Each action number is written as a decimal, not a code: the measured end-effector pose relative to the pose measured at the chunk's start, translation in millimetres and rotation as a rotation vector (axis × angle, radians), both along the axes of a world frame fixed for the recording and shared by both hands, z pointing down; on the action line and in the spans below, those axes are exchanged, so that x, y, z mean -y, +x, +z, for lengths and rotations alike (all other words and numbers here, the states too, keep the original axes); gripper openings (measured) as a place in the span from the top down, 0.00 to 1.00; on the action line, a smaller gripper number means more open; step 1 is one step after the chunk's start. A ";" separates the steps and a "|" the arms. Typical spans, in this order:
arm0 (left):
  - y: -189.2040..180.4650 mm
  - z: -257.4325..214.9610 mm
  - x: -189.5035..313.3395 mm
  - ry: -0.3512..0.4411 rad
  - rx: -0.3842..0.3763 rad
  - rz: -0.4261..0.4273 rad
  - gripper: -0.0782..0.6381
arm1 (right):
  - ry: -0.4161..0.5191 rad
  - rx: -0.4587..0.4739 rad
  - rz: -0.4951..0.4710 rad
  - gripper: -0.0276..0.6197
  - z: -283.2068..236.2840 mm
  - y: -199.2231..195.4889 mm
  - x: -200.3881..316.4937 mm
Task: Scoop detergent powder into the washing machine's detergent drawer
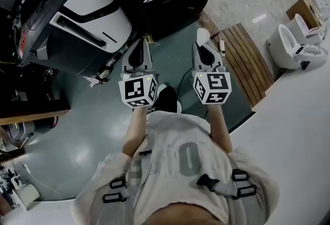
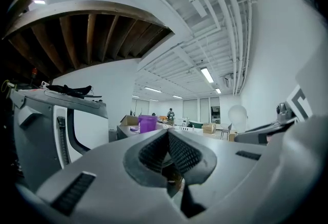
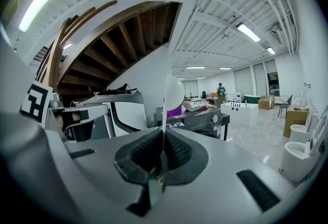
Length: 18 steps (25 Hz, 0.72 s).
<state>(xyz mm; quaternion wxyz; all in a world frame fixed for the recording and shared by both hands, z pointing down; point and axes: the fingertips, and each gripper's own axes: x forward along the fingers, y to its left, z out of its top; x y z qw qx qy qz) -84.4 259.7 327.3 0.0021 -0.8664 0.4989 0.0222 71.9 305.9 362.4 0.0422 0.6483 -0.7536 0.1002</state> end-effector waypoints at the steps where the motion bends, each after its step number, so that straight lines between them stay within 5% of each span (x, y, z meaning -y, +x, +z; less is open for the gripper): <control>1: 1.2 0.0 2.9 0.001 0.001 -0.002 0.86 | -0.002 0.000 -0.007 0.96 0.1 -0.4 3.4; 18: 35.3 -9.9 134.8 0.029 -0.014 -0.008 0.86 | 0.005 -0.012 -0.009 0.96 -4.8 36.7 132.7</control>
